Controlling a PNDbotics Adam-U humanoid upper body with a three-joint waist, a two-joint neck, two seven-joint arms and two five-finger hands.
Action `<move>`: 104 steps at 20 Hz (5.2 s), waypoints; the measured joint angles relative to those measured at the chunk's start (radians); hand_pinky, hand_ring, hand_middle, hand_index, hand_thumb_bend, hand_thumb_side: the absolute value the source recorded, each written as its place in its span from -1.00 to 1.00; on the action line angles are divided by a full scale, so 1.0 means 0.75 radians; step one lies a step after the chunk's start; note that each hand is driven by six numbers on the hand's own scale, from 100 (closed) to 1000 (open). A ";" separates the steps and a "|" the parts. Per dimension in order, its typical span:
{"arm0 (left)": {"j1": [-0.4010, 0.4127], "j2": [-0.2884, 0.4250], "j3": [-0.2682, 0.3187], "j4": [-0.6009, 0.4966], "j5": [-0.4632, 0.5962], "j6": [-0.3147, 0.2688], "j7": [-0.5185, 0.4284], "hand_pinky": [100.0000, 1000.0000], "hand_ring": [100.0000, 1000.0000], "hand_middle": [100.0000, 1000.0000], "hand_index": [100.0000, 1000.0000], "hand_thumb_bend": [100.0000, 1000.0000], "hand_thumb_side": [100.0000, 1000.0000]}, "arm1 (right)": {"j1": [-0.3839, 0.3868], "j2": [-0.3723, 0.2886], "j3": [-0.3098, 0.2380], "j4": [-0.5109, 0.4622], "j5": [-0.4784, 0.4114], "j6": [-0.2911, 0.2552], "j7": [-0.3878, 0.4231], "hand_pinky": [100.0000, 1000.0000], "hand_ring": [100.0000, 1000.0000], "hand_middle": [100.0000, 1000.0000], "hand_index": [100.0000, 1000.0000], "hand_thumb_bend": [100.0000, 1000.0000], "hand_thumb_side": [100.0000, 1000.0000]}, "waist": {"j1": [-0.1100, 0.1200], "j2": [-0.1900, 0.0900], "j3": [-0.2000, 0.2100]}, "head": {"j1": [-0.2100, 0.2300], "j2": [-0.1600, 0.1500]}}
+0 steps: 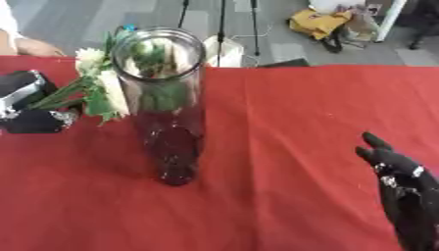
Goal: Arrange flowers into the vase.
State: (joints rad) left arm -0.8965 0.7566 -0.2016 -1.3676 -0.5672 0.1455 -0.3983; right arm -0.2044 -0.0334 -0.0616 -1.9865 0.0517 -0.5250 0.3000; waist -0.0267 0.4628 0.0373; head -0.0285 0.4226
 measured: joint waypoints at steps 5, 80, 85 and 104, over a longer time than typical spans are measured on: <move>0.000 0.000 0.005 0.000 0.014 0.025 0.116 -1.00 -1.00 -1.00 -0.98 -1.00 -0.42 | -0.005 0.001 0.000 0.000 0.008 0.008 -0.002 0.90 1.00 -0.90 0.70 -1.00 1.00 | 0.000 0.001 -0.001 | 0.000 -0.001; -0.386 -0.137 0.059 -0.386 1.292 0.137 1.246 -1.00 -1.00 -1.00 -1.00 -1.00 0.44 | 0.132 -0.044 0.026 0.000 -0.096 -0.112 0.014 0.83 1.00 -0.84 0.67 -1.00 1.00 | -0.024 -0.129 -0.010 | -0.031 0.062; -0.426 -0.157 0.052 -0.393 1.327 0.099 1.273 -1.00 -1.00 -1.00 -1.00 -0.99 0.43 | 0.132 -0.044 0.034 0.000 -0.092 -0.105 0.022 0.83 1.00 -0.84 0.67 -1.00 1.00 | -0.017 -0.128 -0.016 | -0.025 0.056; -0.529 -0.220 0.053 -0.429 1.437 0.044 1.364 -1.00 -1.00 -1.00 -1.00 -0.89 0.41 | 0.143 -0.057 0.042 0.000 -0.089 -0.084 0.037 0.84 1.00 -0.85 0.67 -1.00 1.00 | 0.023 -0.141 -0.058 | 0.003 0.089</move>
State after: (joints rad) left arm -1.2929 0.5918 -0.1617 -1.6894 0.5104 0.1789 0.6247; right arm -0.0973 -0.0758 -0.0299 -1.9865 -0.0148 -0.5884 0.3277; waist -0.0094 0.3570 -0.0064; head -0.0265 0.4890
